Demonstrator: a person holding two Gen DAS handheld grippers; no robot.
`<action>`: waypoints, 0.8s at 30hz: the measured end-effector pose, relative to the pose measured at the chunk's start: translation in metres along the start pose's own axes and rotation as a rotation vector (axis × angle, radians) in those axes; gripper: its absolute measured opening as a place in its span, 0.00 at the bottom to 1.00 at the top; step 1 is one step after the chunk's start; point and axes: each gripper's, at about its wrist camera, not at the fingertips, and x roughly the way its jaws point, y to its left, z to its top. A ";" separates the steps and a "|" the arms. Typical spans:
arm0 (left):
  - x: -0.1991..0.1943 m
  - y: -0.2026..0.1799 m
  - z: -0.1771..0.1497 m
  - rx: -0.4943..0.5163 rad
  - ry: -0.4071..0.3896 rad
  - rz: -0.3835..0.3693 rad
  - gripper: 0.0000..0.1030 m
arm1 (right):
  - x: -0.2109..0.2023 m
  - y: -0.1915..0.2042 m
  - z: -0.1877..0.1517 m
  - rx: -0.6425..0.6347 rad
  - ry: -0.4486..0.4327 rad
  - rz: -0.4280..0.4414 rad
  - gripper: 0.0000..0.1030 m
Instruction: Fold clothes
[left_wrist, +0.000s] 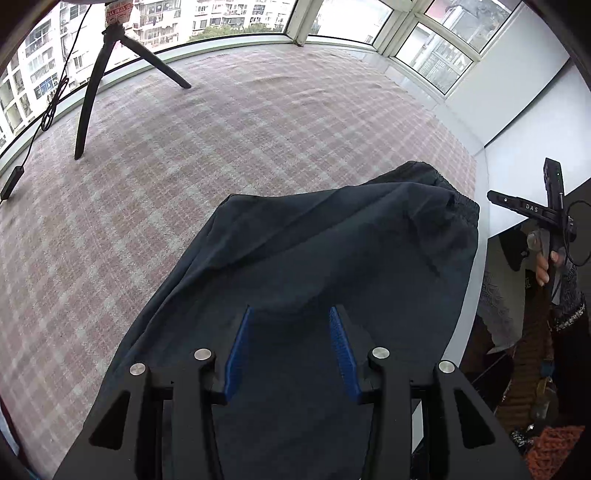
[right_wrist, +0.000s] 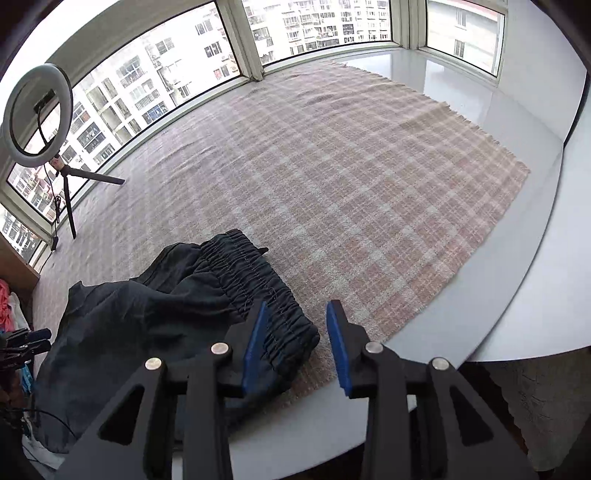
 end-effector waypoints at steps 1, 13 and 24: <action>0.005 -0.004 -0.009 0.015 0.018 0.018 0.40 | 0.005 0.013 0.011 -0.053 0.004 0.038 0.33; 0.037 0.014 0.013 0.013 0.015 0.105 0.39 | 0.134 0.045 0.084 -0.363 0.258 0.088 0.62; 0.056 0.021 0.006 -0.002 0.076 0.106 0.40 | 0.146 0.029 0.051 -0.356 0.247 0.320 0.66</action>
